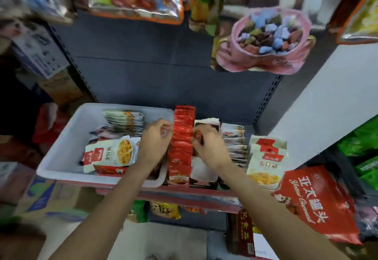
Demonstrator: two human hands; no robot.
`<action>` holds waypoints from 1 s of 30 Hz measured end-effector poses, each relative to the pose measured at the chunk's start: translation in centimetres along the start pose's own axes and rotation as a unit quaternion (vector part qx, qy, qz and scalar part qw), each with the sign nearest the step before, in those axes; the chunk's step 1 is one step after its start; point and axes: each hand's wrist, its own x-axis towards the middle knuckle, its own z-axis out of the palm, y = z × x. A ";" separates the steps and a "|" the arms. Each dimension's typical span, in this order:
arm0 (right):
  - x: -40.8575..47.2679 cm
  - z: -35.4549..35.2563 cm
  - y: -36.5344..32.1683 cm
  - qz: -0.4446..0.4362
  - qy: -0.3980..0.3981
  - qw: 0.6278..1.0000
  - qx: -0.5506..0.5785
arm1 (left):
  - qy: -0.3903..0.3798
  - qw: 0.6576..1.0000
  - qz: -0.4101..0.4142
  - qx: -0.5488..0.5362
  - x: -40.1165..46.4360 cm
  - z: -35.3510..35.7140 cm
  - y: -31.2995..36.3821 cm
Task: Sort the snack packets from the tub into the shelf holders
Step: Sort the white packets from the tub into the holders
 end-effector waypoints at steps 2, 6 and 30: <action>1.3 3.3 -3.2 -0.028 -0.032 0.999 0.014 | 0.007 0.997 -0.071 0.021 0.5 -3.0 -3.9; 3.7 9.7 -8.5 -0.060 -0.153 0.986 -0.010 | -0.032 0.983 -0.162 0.083 1.2 -7.4 -12.3; 7.4 18.7 -12.2 0.014 -0.218 0.971 -0.097 | -0.062 0.986 -0.128 0.092 2.4 -11.1 -20.8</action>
